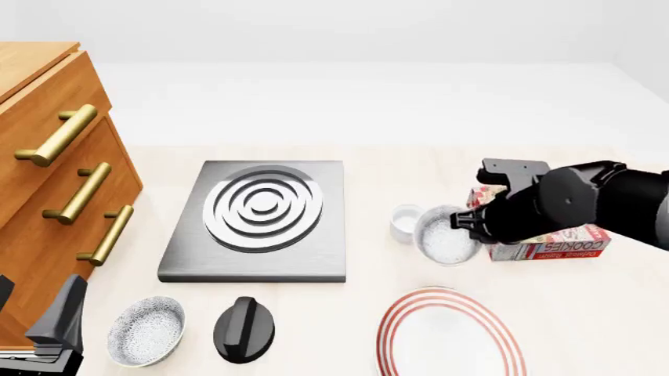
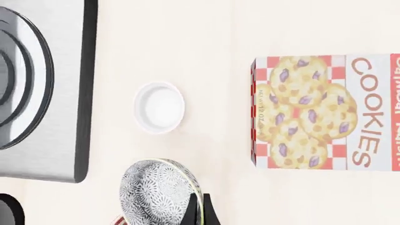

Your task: Pick the akita bowl between the plate and the ramekin and place it on the plate.

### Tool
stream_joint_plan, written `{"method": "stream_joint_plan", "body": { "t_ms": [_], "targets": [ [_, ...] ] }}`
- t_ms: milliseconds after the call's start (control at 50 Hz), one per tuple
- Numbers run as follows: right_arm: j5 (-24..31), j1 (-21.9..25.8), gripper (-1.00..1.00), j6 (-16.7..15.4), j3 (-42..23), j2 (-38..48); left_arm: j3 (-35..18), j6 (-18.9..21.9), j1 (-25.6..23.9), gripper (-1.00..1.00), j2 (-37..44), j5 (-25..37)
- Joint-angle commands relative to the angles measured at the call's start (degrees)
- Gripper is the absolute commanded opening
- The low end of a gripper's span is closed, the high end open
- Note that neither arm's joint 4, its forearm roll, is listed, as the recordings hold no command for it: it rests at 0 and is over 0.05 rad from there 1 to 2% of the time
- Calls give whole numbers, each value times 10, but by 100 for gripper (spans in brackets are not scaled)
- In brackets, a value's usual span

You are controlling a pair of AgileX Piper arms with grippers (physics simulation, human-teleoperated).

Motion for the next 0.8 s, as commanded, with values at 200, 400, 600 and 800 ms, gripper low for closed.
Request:
{"method": "stream_joint_plan", "body": {
  "t_ms": [200, 400, 600, 800],
  "targets": [
    [60, 0, -100, -45, 10, -115, 0, 0, 0, 100, 0, 0],
    [73, 48, -100, -31, 40, -148, 0, 0, 0, 100, 0, 0],
    [75, 38, -100, -75, 85, -185, 0, 0, 0, 100, 0, 0],
    [54, 62, -100, -74, 130, -185, 0, 0, 0, 100, 0, 0]
  ]
}}
